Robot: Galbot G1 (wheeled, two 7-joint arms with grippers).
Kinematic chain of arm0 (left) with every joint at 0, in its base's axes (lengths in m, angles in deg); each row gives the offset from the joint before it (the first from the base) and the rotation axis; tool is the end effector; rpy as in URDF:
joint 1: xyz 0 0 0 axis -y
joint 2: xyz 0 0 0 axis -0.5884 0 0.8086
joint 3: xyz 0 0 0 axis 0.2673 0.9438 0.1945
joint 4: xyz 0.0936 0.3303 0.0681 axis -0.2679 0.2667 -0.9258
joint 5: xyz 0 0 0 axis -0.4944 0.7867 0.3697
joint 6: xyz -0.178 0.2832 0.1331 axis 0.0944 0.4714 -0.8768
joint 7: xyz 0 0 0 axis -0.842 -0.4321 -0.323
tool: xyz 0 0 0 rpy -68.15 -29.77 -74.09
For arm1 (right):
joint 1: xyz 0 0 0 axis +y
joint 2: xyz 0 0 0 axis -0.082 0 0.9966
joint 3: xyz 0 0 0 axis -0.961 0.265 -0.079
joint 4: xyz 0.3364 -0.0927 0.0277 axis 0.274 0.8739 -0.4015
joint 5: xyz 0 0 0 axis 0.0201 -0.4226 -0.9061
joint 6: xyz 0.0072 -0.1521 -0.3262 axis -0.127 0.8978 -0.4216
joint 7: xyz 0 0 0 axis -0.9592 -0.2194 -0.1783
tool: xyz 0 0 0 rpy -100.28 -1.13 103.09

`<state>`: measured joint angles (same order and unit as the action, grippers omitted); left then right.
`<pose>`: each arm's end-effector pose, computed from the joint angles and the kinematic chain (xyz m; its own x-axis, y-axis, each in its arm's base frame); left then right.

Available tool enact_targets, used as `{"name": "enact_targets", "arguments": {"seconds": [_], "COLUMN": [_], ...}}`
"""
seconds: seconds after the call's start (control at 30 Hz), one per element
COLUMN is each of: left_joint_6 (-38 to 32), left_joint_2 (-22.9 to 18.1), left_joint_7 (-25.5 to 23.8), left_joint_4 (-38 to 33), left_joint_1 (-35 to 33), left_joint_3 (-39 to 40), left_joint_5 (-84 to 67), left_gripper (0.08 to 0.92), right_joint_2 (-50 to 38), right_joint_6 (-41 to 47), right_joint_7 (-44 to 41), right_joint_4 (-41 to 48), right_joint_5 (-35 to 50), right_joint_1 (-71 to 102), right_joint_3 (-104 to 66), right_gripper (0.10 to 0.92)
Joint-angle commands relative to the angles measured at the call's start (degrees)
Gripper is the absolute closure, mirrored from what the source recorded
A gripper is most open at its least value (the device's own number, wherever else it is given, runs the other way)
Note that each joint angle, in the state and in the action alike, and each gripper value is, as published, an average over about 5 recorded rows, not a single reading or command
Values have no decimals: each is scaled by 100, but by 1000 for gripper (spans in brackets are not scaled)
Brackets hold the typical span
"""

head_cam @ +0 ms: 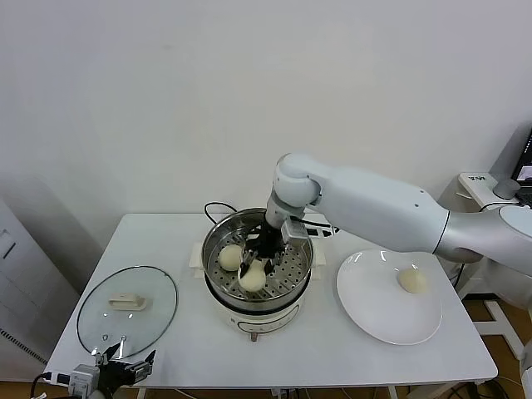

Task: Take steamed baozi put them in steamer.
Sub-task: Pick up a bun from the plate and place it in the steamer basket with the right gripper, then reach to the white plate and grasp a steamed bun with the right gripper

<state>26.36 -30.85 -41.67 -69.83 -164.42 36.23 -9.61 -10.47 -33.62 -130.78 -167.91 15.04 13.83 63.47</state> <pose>0.1624 0.1201 -0.3124 -0.7673 0.0393 0.6401 0.1330 0.9862 0.0988 0.5139 0.1440 -0.0730 0.1140 -0.3235 0.9393 0.1942 -0.9200 -0.3404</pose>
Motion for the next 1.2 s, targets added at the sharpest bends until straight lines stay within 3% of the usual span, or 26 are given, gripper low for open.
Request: {"name": "enact_targets", "arguments": {"seconds": [0.03, 0.23, 0.47, 0.63, 0.87, 1.2], "left_joint_6": [-2, -6, -23, -21, -11, -15], "left_joint_2": [-1, -4, -7, -6, 7, 16], "left_joint_7": [-4, -4, -4, -4, -4, -4], "left_joint_4": [5, -2, 0, -18, -53, -91], "left_joint_1": [5, -5, -28, -31, -32, -78], "left_joint_3": [13, 24, 12, -5, -20, -72], "left_joint_5": [0, 2, 1, 2, 4, 4], "left_gripper": [177, 177, 177, 177, 177, 177], "right_joint_2": [-10, -47, -91, -140, -645, -1322], "right_joint_6": [-279, -279, -204, 99, 1581, 3181], "right_joint_7": [-10, -52, -171, -366, -771, -1354], "right_joint_4": [-197, -206, -101, 501, 1445, 2529], "right_joint_5": [-240, -303, -308, -106, 900, 1511], "right_joint_1": [234, 248, 140, -177, -880, -1228], "right_joint_3": [13, 11, -86, -509, -504, 86], "right_gripper": [525, 501, 317, 213, 203, 203]}}
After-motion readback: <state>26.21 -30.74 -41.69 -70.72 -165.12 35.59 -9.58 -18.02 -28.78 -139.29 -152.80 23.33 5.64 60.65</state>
